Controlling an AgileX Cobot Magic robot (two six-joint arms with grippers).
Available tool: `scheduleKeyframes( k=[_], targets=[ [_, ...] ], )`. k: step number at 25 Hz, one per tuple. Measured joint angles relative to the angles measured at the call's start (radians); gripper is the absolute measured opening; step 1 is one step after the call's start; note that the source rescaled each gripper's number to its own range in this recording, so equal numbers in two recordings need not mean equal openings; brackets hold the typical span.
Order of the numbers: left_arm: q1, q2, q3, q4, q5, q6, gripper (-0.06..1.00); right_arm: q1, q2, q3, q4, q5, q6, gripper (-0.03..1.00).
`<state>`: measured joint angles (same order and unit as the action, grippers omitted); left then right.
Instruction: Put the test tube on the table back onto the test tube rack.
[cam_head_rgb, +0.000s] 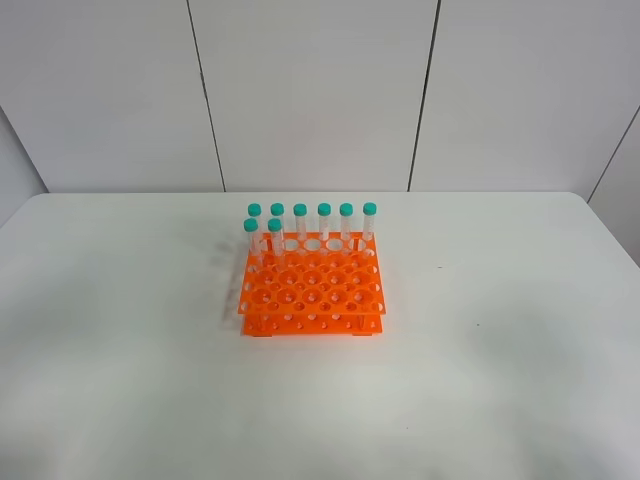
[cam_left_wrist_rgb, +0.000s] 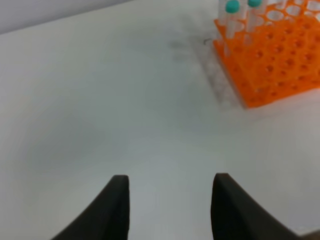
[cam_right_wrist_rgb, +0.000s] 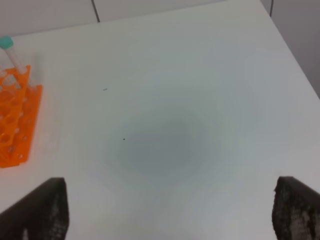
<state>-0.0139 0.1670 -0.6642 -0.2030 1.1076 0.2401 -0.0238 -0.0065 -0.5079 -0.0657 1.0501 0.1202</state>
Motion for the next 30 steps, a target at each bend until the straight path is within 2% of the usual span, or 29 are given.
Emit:
scheduleKeyframes(
  k=[5,10,30],
  targets=[
    [0.000,-0.128,0.127,-0.021,0.014,0.000,0.30,0.000,0.000,0.000,0.000,0.000,0.000,0.85],
    [0.000,-0.171,0.159,-0.024,-0.014,0.000,0.30,0.000,0.000,0.000,0.000,0.000,0.000,0.85],
    [0.000,-0.173,0.165,-0.023,-0.034,-0.004,0.30,0.000,0.000,0.000,0.000,0.000,0.000,0.85]
  ],
)
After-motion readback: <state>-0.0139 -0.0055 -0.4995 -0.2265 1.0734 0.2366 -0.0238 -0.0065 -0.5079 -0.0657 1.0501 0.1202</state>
